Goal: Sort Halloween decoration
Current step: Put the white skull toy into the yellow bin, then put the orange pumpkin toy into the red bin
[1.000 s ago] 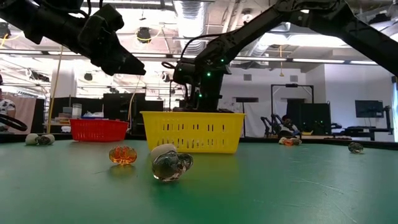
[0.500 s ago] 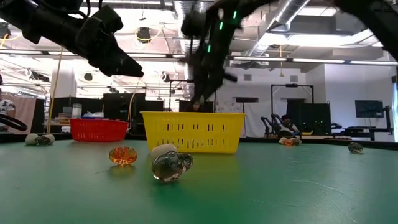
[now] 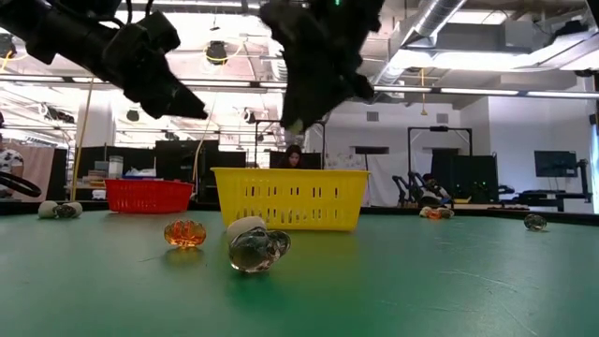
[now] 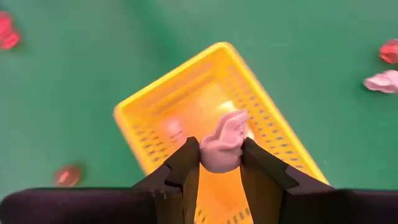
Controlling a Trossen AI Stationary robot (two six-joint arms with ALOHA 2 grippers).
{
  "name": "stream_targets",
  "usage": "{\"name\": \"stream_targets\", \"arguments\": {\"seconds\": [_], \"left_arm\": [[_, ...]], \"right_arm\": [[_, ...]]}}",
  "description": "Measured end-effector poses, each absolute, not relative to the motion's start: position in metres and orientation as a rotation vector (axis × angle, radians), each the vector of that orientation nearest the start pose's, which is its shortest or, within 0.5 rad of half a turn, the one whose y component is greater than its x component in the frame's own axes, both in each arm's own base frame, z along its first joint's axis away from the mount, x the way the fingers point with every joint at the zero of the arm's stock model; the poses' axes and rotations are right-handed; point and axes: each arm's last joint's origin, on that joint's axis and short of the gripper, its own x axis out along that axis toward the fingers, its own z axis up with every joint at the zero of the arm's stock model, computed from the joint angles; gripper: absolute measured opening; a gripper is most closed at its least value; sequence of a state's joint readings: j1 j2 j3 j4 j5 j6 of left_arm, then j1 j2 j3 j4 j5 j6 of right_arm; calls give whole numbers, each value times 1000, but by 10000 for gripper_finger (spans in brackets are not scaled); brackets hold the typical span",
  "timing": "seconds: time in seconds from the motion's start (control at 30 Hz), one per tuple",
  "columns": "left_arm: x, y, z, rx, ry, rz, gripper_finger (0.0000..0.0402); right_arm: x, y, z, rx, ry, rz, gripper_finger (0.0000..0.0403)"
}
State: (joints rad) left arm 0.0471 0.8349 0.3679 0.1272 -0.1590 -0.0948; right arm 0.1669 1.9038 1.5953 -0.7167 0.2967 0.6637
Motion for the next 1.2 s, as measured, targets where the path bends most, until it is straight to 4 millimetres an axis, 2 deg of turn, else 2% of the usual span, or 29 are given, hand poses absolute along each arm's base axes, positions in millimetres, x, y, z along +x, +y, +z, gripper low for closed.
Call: {"name": "stream_targets", "arguments": {"seconds": [0.13,0.37,0.6,0.73,0.83,1.0,1.2], "left_arm": [[177,12,204,-85,396,208,198],[176,12,203,-79,415,210,198],[176,12,203,-53,417,205,198],[176,12,203,-53,417,205,198],[176,13,203,-53,417,206,198],[176,13,203,-61,413,207,198],[176,13,204,-75,404,210,198]], "right_arm": [[399,59,248,379,921,-510,134],[401,59,241,370,941,-519,142],[398,59,242,359,964,-515,198],[393,59,240,362,1042,-497,234],[383,56,242,318,1105,-537,246],[363,30,255,264,1183,-665,245],[338,-38,258,313,1338,-928,240]]}}
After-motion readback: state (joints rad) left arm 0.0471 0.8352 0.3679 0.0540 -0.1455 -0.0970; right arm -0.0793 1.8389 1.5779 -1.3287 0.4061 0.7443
